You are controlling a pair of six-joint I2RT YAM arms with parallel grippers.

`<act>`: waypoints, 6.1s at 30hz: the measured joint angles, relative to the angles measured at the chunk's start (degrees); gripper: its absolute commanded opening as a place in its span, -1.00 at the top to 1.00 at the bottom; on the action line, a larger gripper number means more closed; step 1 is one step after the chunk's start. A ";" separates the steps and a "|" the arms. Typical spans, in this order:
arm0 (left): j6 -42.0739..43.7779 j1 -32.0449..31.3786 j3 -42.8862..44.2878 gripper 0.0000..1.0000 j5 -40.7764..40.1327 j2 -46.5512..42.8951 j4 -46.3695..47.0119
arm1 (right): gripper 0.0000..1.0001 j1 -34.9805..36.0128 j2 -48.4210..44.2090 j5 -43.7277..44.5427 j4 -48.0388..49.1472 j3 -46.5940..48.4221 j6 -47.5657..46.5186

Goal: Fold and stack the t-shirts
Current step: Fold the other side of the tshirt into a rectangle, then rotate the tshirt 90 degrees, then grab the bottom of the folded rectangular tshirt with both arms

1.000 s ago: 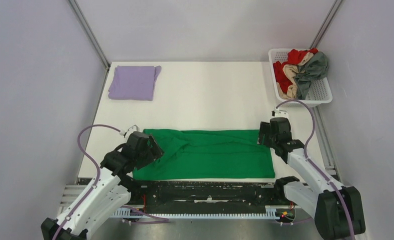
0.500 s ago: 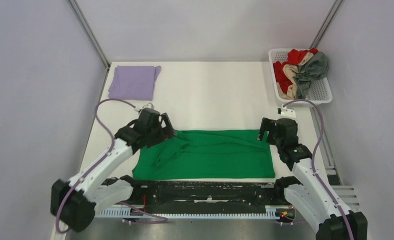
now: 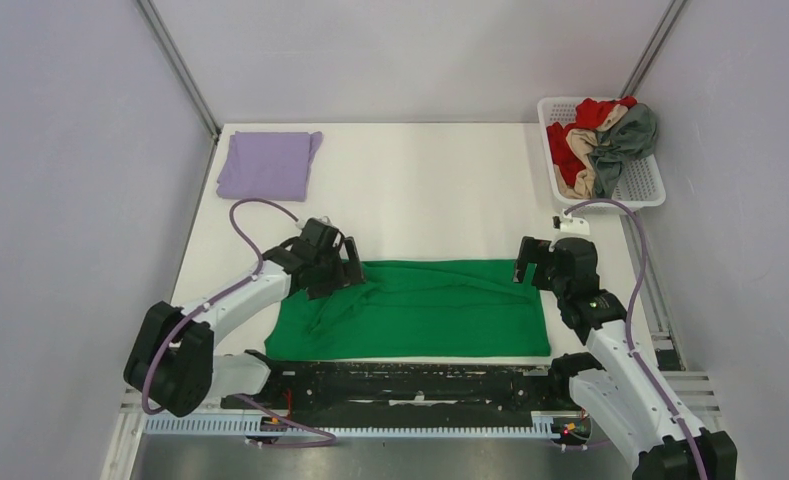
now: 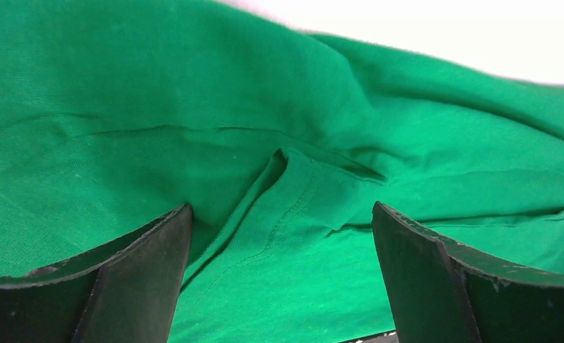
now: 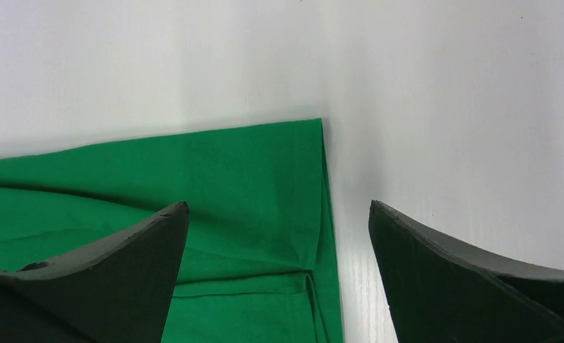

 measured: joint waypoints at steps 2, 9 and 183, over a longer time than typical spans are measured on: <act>0.46 0.00 -0.81 -0.99 0.55 0.68 0.68 | -0.96 0.00 -0.17 -0.22 0.00 0.00 -0.02; 0.96 -1.03 -2.25 -0.99 1.75 1.09 2.16 | -0.96 0.00 -1.14 -1.31 0.02 -0.07 0.02; -15.02 -23.74 -13.40 0.92 -0.68 -1.79 15.28 | -0.61 39.41 -1.05 6.64 3.76 -11.52 10.62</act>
